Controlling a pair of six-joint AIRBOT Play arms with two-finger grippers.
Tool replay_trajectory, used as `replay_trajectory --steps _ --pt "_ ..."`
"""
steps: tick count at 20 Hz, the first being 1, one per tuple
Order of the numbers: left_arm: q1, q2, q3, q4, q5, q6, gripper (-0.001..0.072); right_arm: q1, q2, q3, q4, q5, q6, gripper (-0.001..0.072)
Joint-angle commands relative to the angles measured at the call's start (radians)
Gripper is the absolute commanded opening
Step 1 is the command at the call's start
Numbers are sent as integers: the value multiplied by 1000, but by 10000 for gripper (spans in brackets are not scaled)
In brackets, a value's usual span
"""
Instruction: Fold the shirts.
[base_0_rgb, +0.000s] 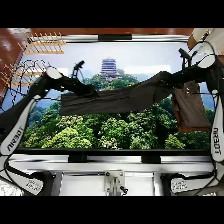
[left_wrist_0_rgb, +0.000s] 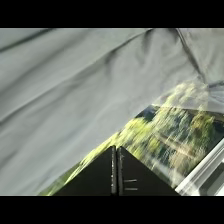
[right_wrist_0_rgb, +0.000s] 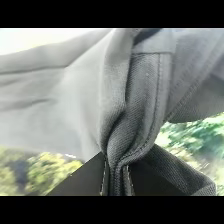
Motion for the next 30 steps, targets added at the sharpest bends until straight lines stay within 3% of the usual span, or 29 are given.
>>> replay_trajectory --steps 1,5,11,13,15,18,20,26,30 --pt "-174 -84 0 -79 171 -35 39 34 146 3 3 63 72 68" --pt "-307 -136 2 -218 312 -34 38 84 266 3 3 94 143 68" --pt "-406 -143 5 -225 552 -116 37 97 398 3 -3 164 257 68" --pt "-380 -134 4 -206 507 -48 36 97 401 3 -47 175 268 68" --pt "-304 -92 4 -73 370 -50 35 97 380 3 -97 174 261 68" --pt "-153 47 3 230 169 -145 35 99 304 3 -127 124 229 67" --pt "-53 178 4 350 122 -174 35 148 240 3 -131 51 219 67" --pt "223 585 4 372 100 -174 37 463 18 3 -110 -228 256 67" --pt "308 765 3 373 -19 -174 37 653 -149 3 -34 -426 303 67"
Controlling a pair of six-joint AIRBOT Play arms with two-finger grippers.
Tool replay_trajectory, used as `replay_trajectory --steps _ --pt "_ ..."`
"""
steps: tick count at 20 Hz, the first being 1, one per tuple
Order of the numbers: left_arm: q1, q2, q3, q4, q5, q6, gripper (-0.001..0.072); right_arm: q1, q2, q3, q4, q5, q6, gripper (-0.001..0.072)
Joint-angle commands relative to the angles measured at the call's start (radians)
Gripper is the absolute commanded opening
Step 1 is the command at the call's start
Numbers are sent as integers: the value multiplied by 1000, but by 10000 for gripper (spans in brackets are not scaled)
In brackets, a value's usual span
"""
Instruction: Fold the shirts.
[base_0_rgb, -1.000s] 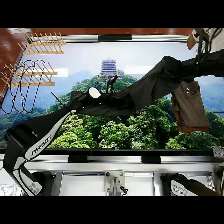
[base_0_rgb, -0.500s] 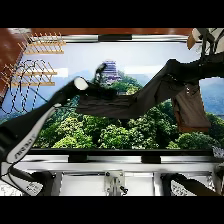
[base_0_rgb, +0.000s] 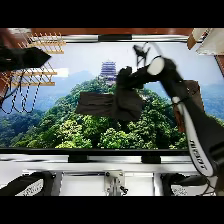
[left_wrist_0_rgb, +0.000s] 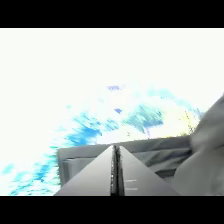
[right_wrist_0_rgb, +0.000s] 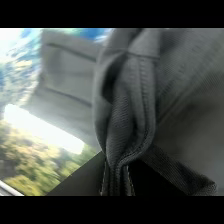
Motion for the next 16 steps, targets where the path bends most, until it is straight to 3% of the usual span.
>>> replay_trajectory --steps 1,2,3,4,5,8,10,15,16 --pt "70 158 0 18 -119 -2 37 158 -148 0 84 -202 41 67" --pt "70 178 0 18 -152 -2 37 185 -186 0 134 -247 43 69" --pt "69 193 -1 16 -188 -3 37 203 -214 0 188 -294 43 214" --pt "69 201 -5 16 -214 -2 37 214 -234 0 260 -343 35 601" --pt "69 208 -20 16 -225 -2 37 215 -239 0 334 -370 -5 655" --pt "69 210 -92 16 -209 -2 37 173 -194 0 444 -313 -50 655" --pt "69 210 -152 16 -160 -2 37 113 -128 0 348 -191 -50 655" --pt "69 210 -241 16 -76 -1 37 -114 28 -1 -340 242 119 655" --pt "69 208 -245 16 -70 0 37 -166 22 -14 -377 299 123 655"
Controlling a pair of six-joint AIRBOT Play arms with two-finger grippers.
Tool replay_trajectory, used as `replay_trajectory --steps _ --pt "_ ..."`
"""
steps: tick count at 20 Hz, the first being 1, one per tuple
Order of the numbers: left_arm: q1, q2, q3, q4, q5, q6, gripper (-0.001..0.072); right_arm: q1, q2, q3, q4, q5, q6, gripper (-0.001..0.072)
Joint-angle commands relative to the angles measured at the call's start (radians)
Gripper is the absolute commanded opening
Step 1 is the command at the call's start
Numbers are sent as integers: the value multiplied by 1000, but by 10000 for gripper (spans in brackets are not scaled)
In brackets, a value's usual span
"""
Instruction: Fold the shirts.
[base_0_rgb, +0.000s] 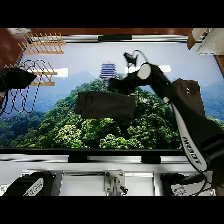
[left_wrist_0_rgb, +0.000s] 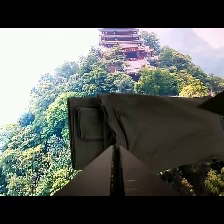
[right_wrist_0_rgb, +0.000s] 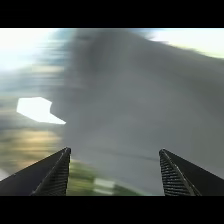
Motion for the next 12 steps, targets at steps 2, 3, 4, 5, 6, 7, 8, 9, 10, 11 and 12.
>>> replay_trajectory --steps 2,3,4,5,6,7,8,9,10,11,12 --pt "0 -5 -36 0 48 5 37 -209 6 -81 -173 256 55 655" --pt "0 -6 -36 0 57 5 37 -233 -25 -118 -74 240 28 655" --pt "0 -10 -36 0 67 5 37 -239 -60 -140 -6 216 -5 655" --pt "1 -14 -36 1 69 5 37 -237 -100 -145 36 196 -27 656" --pt "0 -21 -36 7 67 4 37 -230 -133 -145 76 167 -39 656" --pt "0 -32 -36 12 68 5 37 -221 -163 -145 127 132 -61 656" --pt "0 -47 -36 14 68 4 37 -211 -183 -145 168 103 -79 655" --pt "0 -69 -38 14 68 4 38 -201 -196 -145 195 77 -97 656" --pt "-1 -102 -45 14 63 5 116 -195 -200 -145 195 61 -101 655" --pt "-7 -150 -51 14 38 13 433 -192 -198 -145 194 52 -106 655" --pt "-8 -210 -58 13 12 19 704 -193 -196 -145 192 56 -106 655"
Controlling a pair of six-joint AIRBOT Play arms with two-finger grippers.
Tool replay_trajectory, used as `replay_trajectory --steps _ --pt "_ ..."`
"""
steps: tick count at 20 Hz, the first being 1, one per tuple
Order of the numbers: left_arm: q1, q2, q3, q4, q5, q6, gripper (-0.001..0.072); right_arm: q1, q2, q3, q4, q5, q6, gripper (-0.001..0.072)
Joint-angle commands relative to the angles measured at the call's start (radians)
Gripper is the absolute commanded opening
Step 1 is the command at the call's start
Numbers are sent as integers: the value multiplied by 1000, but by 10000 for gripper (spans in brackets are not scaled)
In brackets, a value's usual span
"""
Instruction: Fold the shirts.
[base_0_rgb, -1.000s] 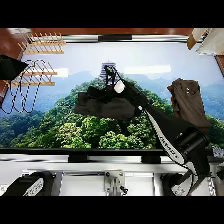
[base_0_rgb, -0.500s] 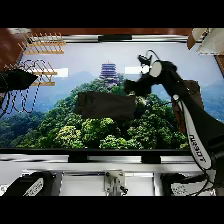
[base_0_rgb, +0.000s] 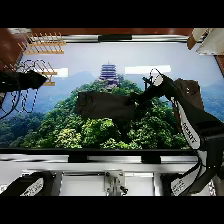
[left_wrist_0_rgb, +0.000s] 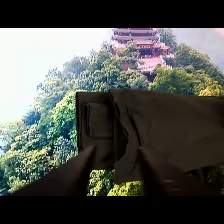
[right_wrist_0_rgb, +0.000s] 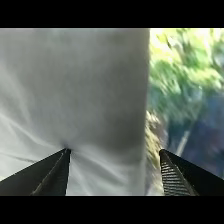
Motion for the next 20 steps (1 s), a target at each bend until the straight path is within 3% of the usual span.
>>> replay_trajectory --steps 1,8,9,10,12,14,18,20 --pt "-10 -169 -17 -4 -50 13 720 5 -17 -5 45 -26 -35 655" --pt "-119 -545 -16 -216 11 130 713 8 -7 -5 17 -15 -36 654" --pt "-127 -558 -17 -216 11 130 639 8 -9 -5 18 -23 -36 644" --pt "-129 -561 -17 -216 12 130 609 8 -14 -5 18 -26 -37 615" --pt "-115 -549 -6 -216 5 130 609 8 -22 -6 18 -33 -46 266" --pt "-90 -537 27 -216 -20 130 609 8 -29 -5 26 -51 -80 65" --pt "-27 -515 105 -216 -84 130 608 -37 36 71 155 -39 -264 68" --pt "2 -497 127 -216 -100 130 606 -90 111 175 158 -40 -206 67"
